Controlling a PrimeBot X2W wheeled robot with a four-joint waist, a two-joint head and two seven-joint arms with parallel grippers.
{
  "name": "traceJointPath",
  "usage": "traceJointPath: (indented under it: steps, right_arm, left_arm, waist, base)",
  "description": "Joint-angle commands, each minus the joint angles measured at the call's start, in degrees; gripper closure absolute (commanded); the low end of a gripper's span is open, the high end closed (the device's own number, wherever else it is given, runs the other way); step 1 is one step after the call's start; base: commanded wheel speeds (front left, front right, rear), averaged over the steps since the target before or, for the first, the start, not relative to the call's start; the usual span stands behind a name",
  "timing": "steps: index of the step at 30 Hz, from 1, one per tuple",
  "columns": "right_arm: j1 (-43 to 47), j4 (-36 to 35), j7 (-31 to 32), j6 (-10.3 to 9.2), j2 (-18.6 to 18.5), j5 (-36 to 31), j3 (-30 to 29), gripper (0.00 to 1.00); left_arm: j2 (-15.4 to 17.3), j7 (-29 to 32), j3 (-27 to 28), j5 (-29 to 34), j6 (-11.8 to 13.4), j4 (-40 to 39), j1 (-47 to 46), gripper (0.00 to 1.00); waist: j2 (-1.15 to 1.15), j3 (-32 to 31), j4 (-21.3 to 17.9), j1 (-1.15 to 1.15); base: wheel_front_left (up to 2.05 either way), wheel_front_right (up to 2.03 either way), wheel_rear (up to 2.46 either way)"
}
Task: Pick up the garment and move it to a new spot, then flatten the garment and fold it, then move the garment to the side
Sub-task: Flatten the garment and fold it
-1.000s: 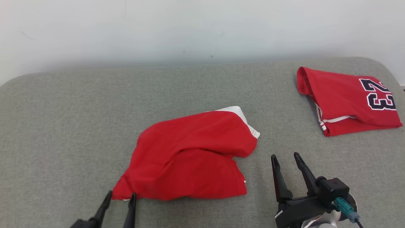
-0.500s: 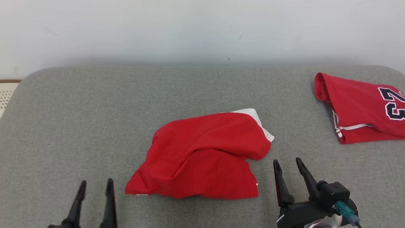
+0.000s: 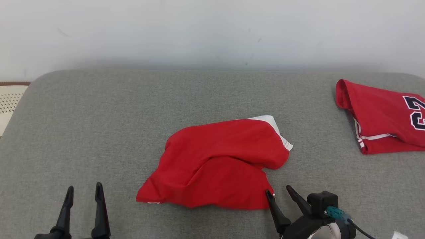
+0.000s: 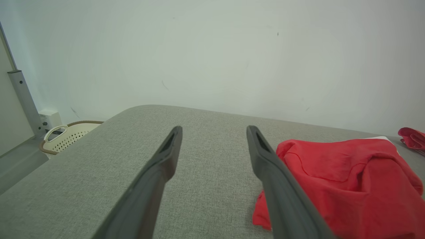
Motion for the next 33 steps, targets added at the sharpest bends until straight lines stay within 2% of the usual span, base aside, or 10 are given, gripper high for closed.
traceJointPath:
  steps: [1, 12, 13, 15, 19, 23, 27, 32, 33]
  right_arm:
    - [-1.0, 1.1, 0.7, 0.03, -0.7, 0.8, 0.8, 0.0]
    - [-7.1, 11.5, 2.5, 0.02, -1.4, 4.8, 6.1, 0.0]
    - [-7.7, 12.7, 2.6, 0.02, -1.5, 4.9, 6.6, 0.46]
    - [-8.8, 14.3, 1.3, 0.03, -1.5, 5.5, 7.0, 1.0]
    - [-10.1, 16.1, -1.3, 0.02, -1.7, 6.5, 7.3, 1.0]
    - [-10.3, 14.7, -3.9, 0.02, -2.3, 8.5, 6.1, 1.0]
    - [-8.5, 10.2, -4.6, 0.02, -4.5, 10.7, 4.6, 1.0]
    - [-4.6, 1.0, -1.9, 0.02, -6.8, 13.8, 2.4, 1.0]
    - [-4.6, 1.0, -1.9, 0.02, -6.8, 13.8, 2.4, 1.0]
  left_arm:
    - [-0.2, -0.4, 0.2, 0.6, -0.5, 0.6, -0.2, 0.0]
    - [-1.9, -0.4, 0.9, 1.2, -2.5, 2.5, -1.3, 0.0]
    - [-1.9, -0.4, 1.0, 1.3, -2.7, 2.6, -1.3, 0.0]
    - [-2.1, -0.4, 1.2, 1.3, -2.9, 2.7, -1.5, 0.0]
    - [-2.3, -0.4, 2.1, 1.5, -3.0, 2.9, -1.5, 0.0]
    - [-2.6, -0.4, 2.7, 1.7, -3.1, 3.0, -0.8, 0.0]
    - [-2.7, -0.4, 2.9, 1.7, -3.4, 3.5, -0.3, 0.0]
    - [-2.8, -0.4, 3.2, 1.8, -3.4, 3.7, 0.1, 0.0]
    - [-2.8, -0.4, 3.2, 1.8, -3.4, 3.7, 0.1, 0.0]
  waist:
    - [-0.01, 0.0, 0.4, 0.0]
    - [-0.01, 0.1, 4.0, 0.0]
    - [-0.01, 0.2, 4.2, 0.0]
    - [-0.01, 0.3, 4.6, 0.0]
    - [-0.01, 0.6, 4.5, 0.0]
    - [-0.01, 0.5, 3.6, 0.0]
    - [-0.01, 0.3, 2.6, 0.0]
    - [-0.01, 0.1, 1.0, 0.0]
    - [-0.01, 0.1, 1.0, 0.0]
  base:
    - [0.0, 0.0, 0.0]
    - [0.0, 0.0, 0.0]
    - [0.0, 0.0, 0.0]
    - [0.0, 0.0, 0.0]
    - [0.0, 0.0, 0.0]
    - [0.0, 0.0, 0.0]
    - [0.0, 0.0, 0.0]
    - [0.0, 0.0, 0.0]
    - [0.0, 0.0, 0.0]
